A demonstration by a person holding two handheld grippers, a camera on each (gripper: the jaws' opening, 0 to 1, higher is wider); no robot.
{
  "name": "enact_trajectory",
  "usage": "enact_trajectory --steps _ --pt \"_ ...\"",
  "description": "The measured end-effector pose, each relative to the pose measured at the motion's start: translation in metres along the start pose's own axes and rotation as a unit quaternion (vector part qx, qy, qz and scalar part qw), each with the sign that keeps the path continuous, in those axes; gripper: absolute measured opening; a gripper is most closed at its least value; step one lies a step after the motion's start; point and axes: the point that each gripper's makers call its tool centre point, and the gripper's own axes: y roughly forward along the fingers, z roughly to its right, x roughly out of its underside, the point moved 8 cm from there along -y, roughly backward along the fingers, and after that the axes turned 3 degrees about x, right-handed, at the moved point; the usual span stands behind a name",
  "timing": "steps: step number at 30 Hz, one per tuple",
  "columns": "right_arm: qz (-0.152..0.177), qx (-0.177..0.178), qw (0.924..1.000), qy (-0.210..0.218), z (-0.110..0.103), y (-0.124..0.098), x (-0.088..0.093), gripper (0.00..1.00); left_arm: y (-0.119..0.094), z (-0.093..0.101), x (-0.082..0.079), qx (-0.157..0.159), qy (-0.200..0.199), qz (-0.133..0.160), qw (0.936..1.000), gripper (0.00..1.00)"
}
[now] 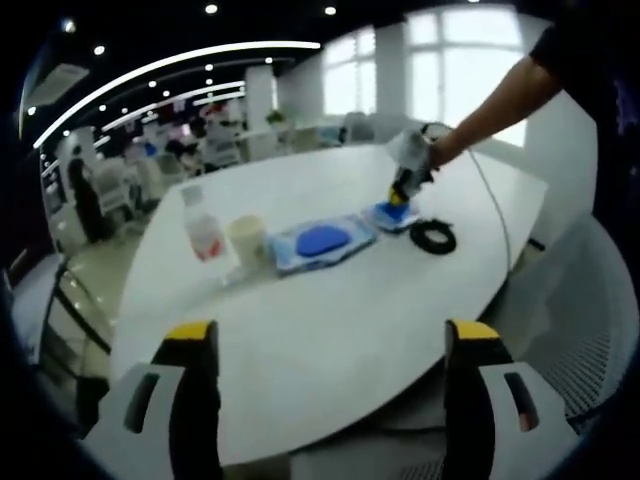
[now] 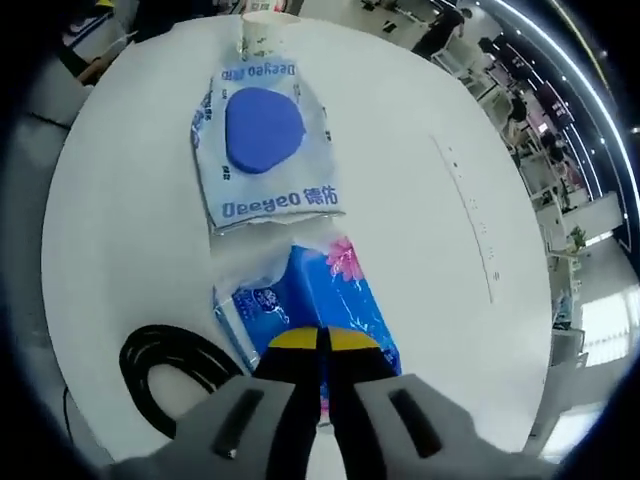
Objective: Arrange the tabletop items into an orderly group along one side of the table until the central work area is clear of visible clutter.
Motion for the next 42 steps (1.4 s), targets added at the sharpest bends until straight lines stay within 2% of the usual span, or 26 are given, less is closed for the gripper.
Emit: enact_trajectory --steps 6,9,18,31,42 --pt "-0.002 -0.001 0.9995 0.031 -0.003 0.001 -0.002 0.00 0.001 0.001 0.000 0.001 0.001 -0.002 1.0000 0.90" --pt "-0.003 -0.001 0.9980 0.063 -0.001 0.002 -0.003 0.00 0.001 0.000 0.000 0.000 0.001 -0.003 1.0000 0.90" --pt "-0.003 0.004 0.9987 0.051 -0.004 0.003 -0.004 0.00 0.000 0.000 0.001 0.000 0.002 -0.006 1.0000 0.89" --pt "0.014 0.013 0.9991 0.037 -0.006 -0.003 -0.008 0.14 0.001 0.000 0.001 0.004 0.004 -0.008 1.0000 0.88" --pt "0.028 0.029 0.9970 0.066 -0.011 -0.023 0.005 0.25 0.000 0.002 -0.001 0.013 0.008 0.001 0.9999 0.89"
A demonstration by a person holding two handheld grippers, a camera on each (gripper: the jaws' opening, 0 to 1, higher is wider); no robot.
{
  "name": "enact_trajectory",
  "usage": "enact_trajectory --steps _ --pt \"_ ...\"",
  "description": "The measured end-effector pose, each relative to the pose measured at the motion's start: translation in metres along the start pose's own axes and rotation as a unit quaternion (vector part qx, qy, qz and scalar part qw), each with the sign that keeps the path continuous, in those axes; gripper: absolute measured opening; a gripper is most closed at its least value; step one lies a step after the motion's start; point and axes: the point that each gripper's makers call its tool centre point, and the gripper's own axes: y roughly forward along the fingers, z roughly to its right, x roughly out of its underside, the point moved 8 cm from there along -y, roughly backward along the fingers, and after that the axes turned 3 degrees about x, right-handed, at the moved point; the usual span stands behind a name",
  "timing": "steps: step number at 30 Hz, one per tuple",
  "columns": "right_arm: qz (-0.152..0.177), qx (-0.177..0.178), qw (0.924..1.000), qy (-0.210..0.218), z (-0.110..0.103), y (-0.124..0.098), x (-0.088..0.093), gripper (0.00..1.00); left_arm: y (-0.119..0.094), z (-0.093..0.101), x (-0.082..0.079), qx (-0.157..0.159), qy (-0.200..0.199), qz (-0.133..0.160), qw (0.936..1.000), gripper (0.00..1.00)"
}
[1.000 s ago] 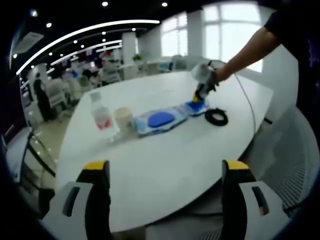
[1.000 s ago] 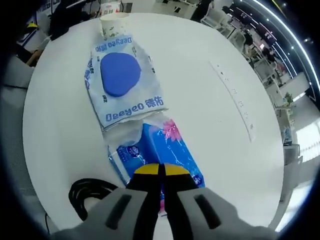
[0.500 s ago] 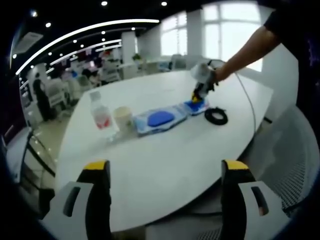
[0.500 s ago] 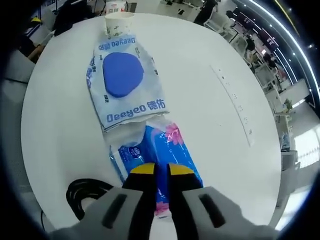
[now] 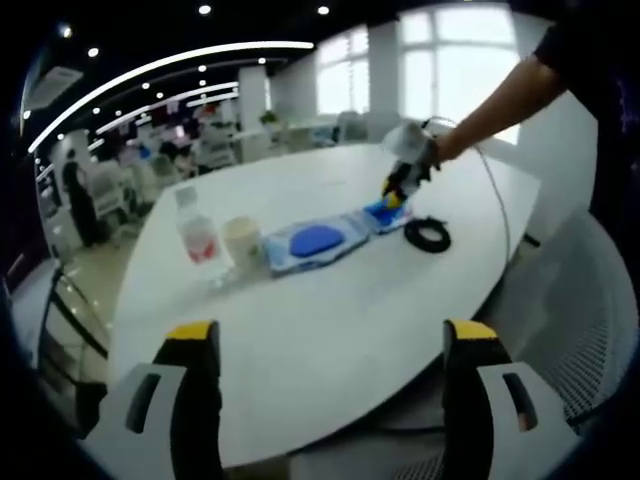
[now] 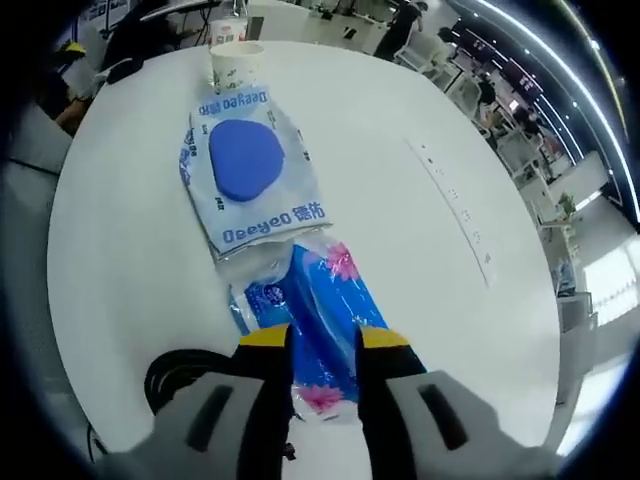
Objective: Arrange the tabletop items into an orderly group along one side of the table until the central work area is clear of visible clutter.
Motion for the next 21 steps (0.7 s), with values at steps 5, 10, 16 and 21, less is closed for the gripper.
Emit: enact_trajectory --steps 5,10,16,21 --pt "-0.002 0.006 0.9997 0.025 -0.003 -0.009 0.013 0.29 -0.001 0.001 -0.001 0.004 -0.002 0.008 1.0000 0.90" --pt "-0.003 0.012 0.9991 0.040 -0.007 -0.020 0.030 0.31 -0.001 0.001 -0.001 0.009 -0.001 0.014 0.9999 0.93" --pt "-0.012 0.027 0.9968 0.075 -0.013 -0.030 0.058 0.35 -0.002 0.001 -0.003 0.008 -0.001 0.023 0.9997 0.97" --pt "-0.015 0.036 0.9940 0.103 -0.020 -0.035 0.079 0.37 -0.002 0.002 -0.003 0.007 0.000 0.025 0.9997 0.99"
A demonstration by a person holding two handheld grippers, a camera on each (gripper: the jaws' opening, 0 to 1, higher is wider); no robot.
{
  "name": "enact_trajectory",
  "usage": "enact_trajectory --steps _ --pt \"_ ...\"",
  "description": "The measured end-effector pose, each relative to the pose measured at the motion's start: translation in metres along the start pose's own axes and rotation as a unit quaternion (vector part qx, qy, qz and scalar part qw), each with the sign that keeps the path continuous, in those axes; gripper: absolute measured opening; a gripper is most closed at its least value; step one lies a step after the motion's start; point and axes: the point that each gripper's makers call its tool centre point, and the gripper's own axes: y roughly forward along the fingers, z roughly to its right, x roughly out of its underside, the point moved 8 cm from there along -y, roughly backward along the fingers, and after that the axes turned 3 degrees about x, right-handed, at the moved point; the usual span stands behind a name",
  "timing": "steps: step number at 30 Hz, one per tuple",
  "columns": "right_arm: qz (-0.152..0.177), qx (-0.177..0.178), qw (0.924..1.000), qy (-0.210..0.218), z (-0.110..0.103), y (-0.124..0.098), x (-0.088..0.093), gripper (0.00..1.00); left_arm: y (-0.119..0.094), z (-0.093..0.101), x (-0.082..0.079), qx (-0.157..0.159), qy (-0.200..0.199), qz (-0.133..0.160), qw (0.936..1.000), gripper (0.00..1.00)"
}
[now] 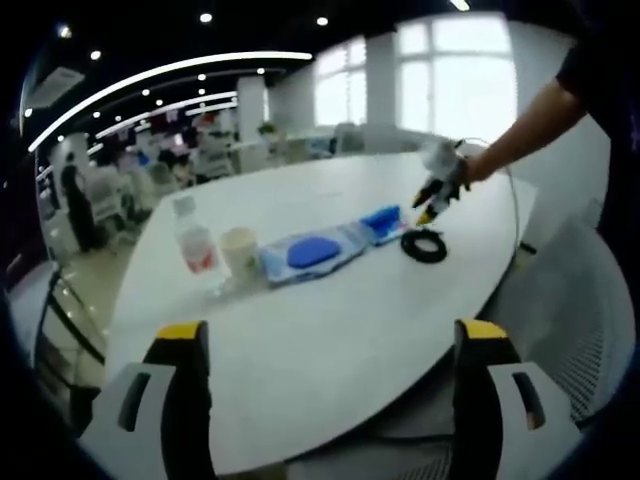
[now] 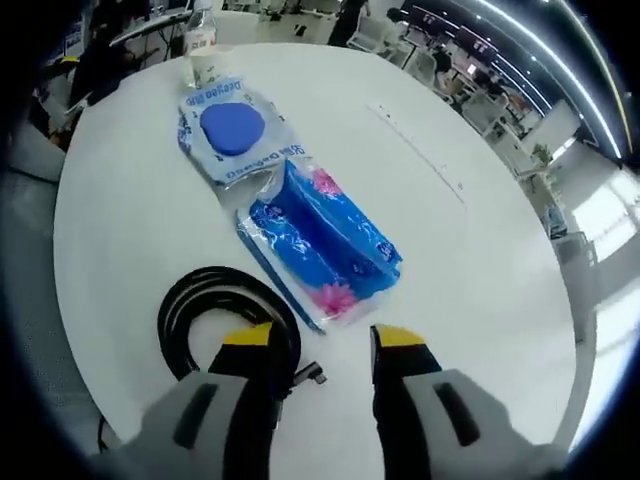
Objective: Arrange the tabletop items into an orderly group along one side of the table until the central work area is clear of visible clutter.
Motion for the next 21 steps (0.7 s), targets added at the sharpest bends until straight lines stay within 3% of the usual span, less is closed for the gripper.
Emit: enact_trajectory --steps 11,15,21 --pt "0.010 0.021 0.9958 0.088 -0.008 -0.004 0.036 0.41 0.001 0.000 0.003 0.004 0.000 -0.008 1.0000 0.99" --pt "0.016 0.023 0.9896 0.141 -0.013 -0.006 0.045 0.41 0.001 -0.001 0.003 0.004 0.000 -0.009 0.9999 0.99" --pt "0.036 0.018 0.9733 0.226 -0.022 -0.004 0.053 0.41 0.001 -0.001 0.004 0.007 -0.001 -0.010 0.9999 0.99"
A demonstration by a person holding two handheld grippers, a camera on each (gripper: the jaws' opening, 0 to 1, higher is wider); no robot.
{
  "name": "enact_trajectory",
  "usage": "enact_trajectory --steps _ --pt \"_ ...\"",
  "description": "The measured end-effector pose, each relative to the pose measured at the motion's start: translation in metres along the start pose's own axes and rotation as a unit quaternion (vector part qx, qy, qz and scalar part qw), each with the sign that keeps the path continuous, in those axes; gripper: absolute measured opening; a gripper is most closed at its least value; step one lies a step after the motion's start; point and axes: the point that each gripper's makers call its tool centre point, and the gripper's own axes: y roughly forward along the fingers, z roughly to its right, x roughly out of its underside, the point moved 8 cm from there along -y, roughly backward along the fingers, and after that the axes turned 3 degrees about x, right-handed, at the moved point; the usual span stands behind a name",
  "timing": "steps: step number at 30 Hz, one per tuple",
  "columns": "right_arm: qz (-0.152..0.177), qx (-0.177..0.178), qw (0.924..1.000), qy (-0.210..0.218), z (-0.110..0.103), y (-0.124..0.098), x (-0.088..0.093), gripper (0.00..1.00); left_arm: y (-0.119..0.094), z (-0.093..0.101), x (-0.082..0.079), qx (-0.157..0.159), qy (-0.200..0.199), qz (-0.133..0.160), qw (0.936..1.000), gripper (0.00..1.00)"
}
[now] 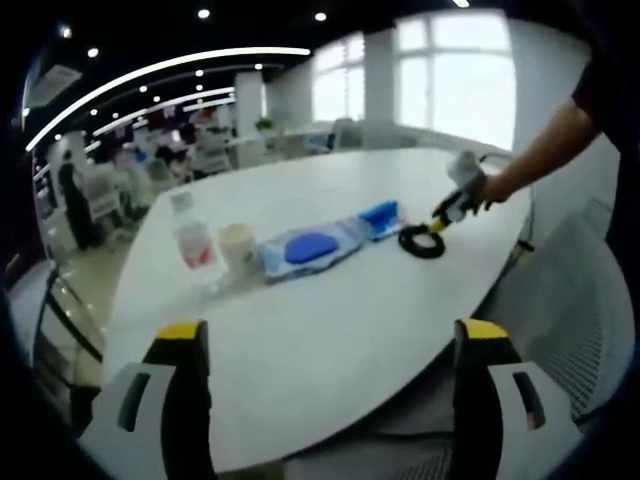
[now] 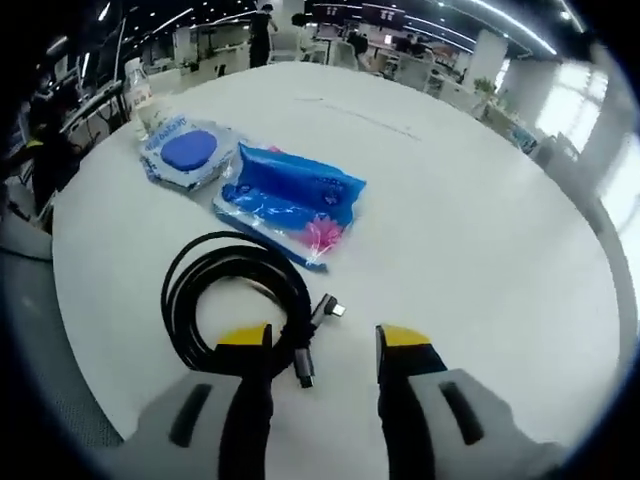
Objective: Arrange the tabletop items into an orderly group along one side of the table until the central work area is clear of visible clutter.
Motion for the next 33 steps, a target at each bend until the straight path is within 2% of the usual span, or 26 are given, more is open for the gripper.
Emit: enact_trajectory --steps 9,21,29,33 --pt "0.019 -0.009 0.9978 0.063 -0.005 0.004 0.004 0.36 -0.001 -0.001 0.001 0.000 -0.003 0.002 1.0000 0.99" --pt "0.024 -0.023 0.9974 0.063 -0.013 0.013 0.002 0.30 -0.001 -0.003 0.001 -0.007 -0.004 -0.002 1.0000 0.95" --pt "0.033 -0.010 0.9988 0.034 -0.015 0.015 0.001 0.20 -0.001 -0.001 -0.001 -0.010 -0.004 -0.006 0.9999 0.91" --pt "0.042 -0.002 0.9986 0.033 -0.015 0.015 0.000 0.16 -0.001 -0.001 -0.001 -0.010 -0.005 -0.007 0.9999 0.90"
